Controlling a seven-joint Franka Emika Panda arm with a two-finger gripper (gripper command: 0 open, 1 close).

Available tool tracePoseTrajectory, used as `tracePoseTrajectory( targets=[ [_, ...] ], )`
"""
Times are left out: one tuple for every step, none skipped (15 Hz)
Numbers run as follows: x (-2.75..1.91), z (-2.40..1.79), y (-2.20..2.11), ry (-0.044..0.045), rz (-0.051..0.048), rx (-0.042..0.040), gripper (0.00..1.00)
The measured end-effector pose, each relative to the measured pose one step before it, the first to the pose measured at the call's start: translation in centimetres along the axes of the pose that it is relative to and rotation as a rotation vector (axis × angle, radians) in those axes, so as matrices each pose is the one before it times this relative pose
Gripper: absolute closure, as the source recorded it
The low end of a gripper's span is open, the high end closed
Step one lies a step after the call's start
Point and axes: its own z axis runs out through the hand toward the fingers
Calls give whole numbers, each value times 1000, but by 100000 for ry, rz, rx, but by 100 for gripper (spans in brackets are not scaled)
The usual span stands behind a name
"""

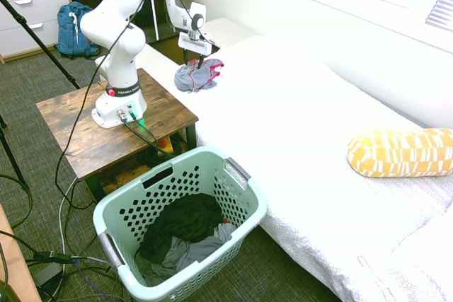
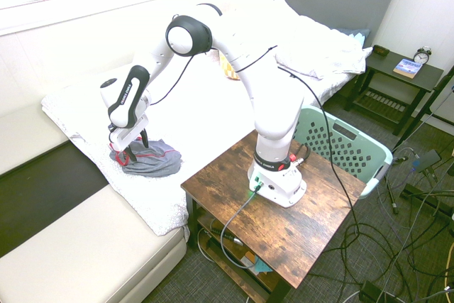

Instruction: Put my clothes in the laundry bag

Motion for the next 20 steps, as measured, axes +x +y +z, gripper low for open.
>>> tracePoseTrajectory(
  targets=[
    [-120, 690, 118, -480, -1262, -1119, 100],
    [-162, 666, 87, -902, -487, -713, 100],
    [-151, 588, 120, -1026, -19, -469, 100],
    [-31, 508, 143, -617, 26, -603, 100],
    [51, 479, 192, -284, 254, -689, 100],
    [73, 435, 195, -40, 288, -611, 100],
    [28, 263, 160, 42, 181, -433, 100],
    [-48, 212, 170, 44, 147, -217, 100],
    [-90, 241, 188, -45, 93, -163, 100],
    [-48, 136, 115, 25, 25, -245, 100],
    [-17, 39, 32, 97, -22, -224, 100],
    [-1, 0, 18, 139, 28, -155, 100],
    [52, -25, 66, 184, 219, -100, 100],
    [124, -99, 86, 76, 824, 258, 100],
    [87, -226, 37, -248, 1196, 869, 100],
    [72, -230, 32, -163, 1012, 786, 100],
    [70, -309, 7, 1, 689, 610, 100],
    [83, -324, 33, 192, 492, 476, 100],
    [70, -346, 67, -12, 748, 570, 100],
    [-11, -192, 151, -104, 514, 199, 100]
  ],
)
